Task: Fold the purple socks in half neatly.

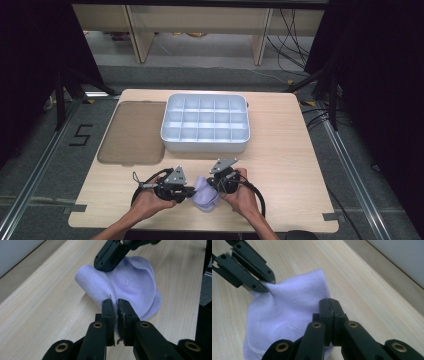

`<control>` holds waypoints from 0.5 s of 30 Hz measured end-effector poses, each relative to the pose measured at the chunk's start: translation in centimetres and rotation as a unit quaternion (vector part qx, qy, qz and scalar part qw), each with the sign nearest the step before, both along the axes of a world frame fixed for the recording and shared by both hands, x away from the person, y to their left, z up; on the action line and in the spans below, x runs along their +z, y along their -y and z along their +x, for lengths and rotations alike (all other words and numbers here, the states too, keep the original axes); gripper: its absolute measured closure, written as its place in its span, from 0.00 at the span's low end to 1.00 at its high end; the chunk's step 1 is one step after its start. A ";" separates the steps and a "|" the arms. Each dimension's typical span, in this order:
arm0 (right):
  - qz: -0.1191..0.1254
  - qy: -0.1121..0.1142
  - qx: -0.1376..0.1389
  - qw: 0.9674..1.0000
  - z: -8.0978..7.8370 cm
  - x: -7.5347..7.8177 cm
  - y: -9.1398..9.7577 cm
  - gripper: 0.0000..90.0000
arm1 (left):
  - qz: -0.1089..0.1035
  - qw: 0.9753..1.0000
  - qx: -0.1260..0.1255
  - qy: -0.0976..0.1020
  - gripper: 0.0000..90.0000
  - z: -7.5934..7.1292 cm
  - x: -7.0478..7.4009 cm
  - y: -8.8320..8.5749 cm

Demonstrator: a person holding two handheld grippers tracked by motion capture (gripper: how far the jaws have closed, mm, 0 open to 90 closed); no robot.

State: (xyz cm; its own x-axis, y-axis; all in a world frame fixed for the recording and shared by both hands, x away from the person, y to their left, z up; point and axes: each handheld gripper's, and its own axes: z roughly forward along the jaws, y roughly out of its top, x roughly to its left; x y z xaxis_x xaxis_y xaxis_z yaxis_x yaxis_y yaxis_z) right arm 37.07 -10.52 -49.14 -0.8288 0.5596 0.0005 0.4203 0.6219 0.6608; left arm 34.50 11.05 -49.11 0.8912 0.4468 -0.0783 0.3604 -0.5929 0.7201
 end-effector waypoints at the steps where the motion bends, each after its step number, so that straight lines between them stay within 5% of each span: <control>1: 0.000 0.000 0.000 1.000 0.0 0.0 0.0 1.00 | 0.000 1.000 0.000 0.001 0.93 0.0 0.0 0.0; 3: 0.008 0.017 0.002 1.000 -0.2 0.7 0.4 1.00 | -0.007 1.000 0.003 0.001 0.93 -0.1 0.0 0.0; 8: 0.030 0.012 0.001 0.999 -2.3 2.4 2.1 0.99 | 0.009 1.000 -0.002 0.009 0.93 0.0 0.2 -0.2; 14: 0.009 -0.024 0.005 1.000 -3.7 0.8 2.8 0.99 | 0.004 1.000 -0.009 0.011 0.93 -0.4 0.5 0.1; 15: 0.009 -0.026 0.012 1.000 -3.5 0.3 2.7 0.99 | 0.013 1.000 -0.016 0.023 0.92 -0.4 0.7 0.0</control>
State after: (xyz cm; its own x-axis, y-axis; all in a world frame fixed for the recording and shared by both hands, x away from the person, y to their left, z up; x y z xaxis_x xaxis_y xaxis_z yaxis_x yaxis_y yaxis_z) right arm 33.56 -13.19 -48.85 -0.8403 0.5393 0.0550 0.4402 0.6197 0.6498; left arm 34.10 11.01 -48.44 0.9075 0.4192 -0.0251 0.3071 -0.6218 0.7205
